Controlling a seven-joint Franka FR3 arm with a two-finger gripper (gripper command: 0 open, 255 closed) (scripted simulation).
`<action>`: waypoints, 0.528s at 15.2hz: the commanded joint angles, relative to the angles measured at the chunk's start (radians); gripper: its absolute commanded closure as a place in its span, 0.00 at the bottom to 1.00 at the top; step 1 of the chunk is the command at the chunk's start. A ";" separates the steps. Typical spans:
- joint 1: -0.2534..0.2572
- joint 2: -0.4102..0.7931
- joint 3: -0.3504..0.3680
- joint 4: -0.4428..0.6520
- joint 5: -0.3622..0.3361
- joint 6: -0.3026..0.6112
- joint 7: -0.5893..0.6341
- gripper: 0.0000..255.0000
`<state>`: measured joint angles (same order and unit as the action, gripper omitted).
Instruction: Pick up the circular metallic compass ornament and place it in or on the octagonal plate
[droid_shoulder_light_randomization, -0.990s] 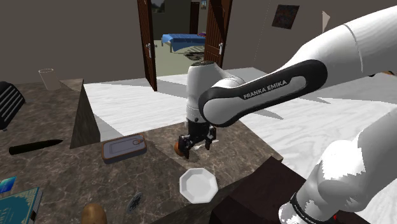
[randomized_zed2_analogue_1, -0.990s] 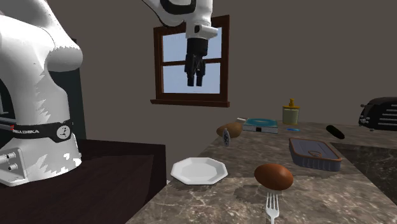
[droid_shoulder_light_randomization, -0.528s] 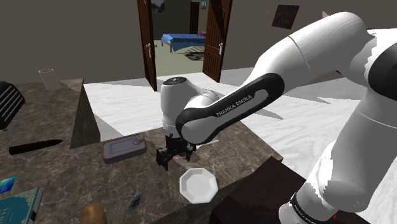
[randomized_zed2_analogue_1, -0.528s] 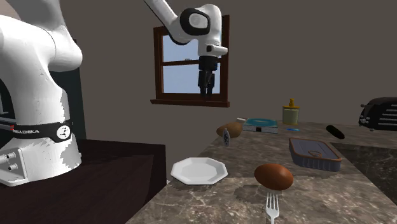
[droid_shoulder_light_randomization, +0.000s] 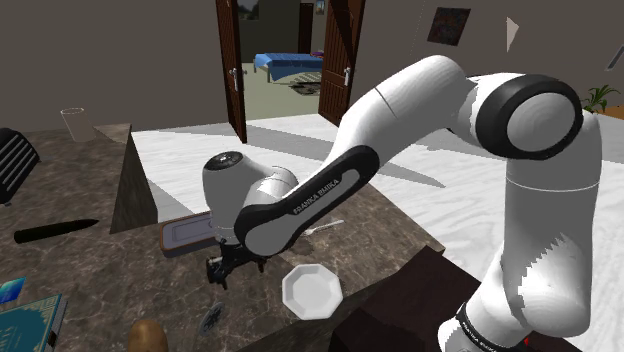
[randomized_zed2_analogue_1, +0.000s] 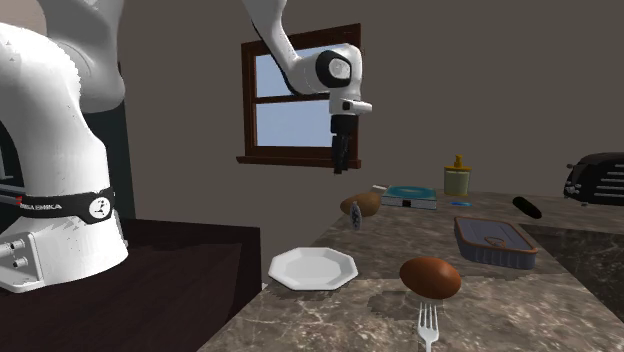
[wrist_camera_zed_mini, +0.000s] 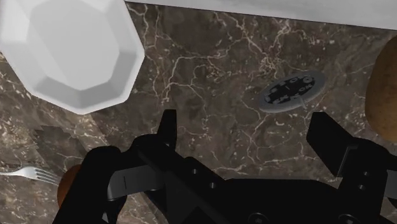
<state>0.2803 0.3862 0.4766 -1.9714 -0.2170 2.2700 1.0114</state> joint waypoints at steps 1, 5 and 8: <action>0.046 0.082 -0.017 0.083 -0.046 -0.009 0.048 0.00; 0.132 0.243 -0.055 0.267 -0.109 -0.042 0.104 0.00; 0.183 0.341 -0.077 0.391 -0.135 -0.070 0.124 0.00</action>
<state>0.4504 0.6983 0.4067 -1.6165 -0.3439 2.2069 1.1305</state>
